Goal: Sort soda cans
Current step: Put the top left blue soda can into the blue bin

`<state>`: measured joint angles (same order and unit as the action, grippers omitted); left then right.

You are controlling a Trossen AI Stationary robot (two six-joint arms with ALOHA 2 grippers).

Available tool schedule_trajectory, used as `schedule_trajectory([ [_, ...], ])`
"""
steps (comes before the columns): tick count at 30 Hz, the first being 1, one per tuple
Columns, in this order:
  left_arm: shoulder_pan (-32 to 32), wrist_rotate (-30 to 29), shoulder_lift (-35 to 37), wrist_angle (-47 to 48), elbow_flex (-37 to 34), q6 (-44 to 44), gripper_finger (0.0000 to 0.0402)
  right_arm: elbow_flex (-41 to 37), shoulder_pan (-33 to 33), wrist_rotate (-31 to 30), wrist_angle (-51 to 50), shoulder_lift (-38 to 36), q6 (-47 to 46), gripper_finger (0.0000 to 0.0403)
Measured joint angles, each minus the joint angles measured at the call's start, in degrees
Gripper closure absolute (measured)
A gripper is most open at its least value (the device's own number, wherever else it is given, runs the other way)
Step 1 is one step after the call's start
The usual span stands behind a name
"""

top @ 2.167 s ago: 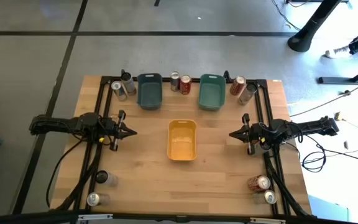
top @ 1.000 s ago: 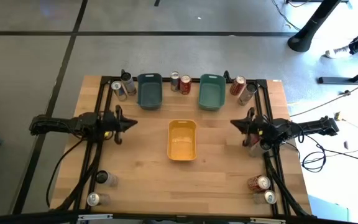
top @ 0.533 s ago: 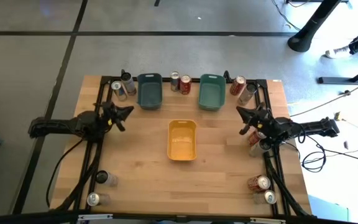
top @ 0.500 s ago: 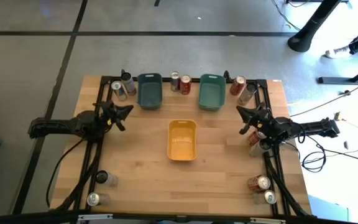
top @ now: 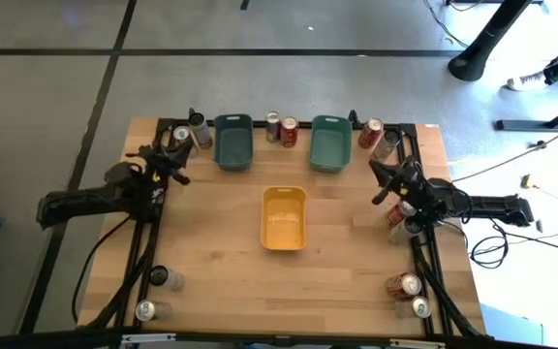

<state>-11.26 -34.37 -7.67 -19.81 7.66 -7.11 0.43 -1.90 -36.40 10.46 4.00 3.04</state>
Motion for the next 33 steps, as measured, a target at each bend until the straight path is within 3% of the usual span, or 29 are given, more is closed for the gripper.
schedule_trajectory([
  [8,-5.31,-2.55,-15.58,3.64,15.42,6.91,0.0402,0.00,-2.38,0.00,-0.03,-0.01,-0.08,0.0388],
  [13,-9.69,-4.96,-25.06,16.89,28.10,11.08,0.0402,0.00,-2.27,0.00,-0.50,0.00,-0.16,0.0388],
  [22,-19.25,-5.28,-38.17,41.91,49.03,7.84,0.0402,0.00,-2.27,0.00,-0.57,0.00,-0.20,0.0388],
  [29,-24.75,-4.89,-44.07,50.88,57.73,6.92,0.0402,0.02,-2.27,0.02,-2.33,0.01,-1.94,0.0388],
  [33,-27.26,0.45,-46.81,56.56,60.91,4.25,0.0381,0.02,-2.27,0.00,-4.34,0.01,-3.56,0.0388],
])
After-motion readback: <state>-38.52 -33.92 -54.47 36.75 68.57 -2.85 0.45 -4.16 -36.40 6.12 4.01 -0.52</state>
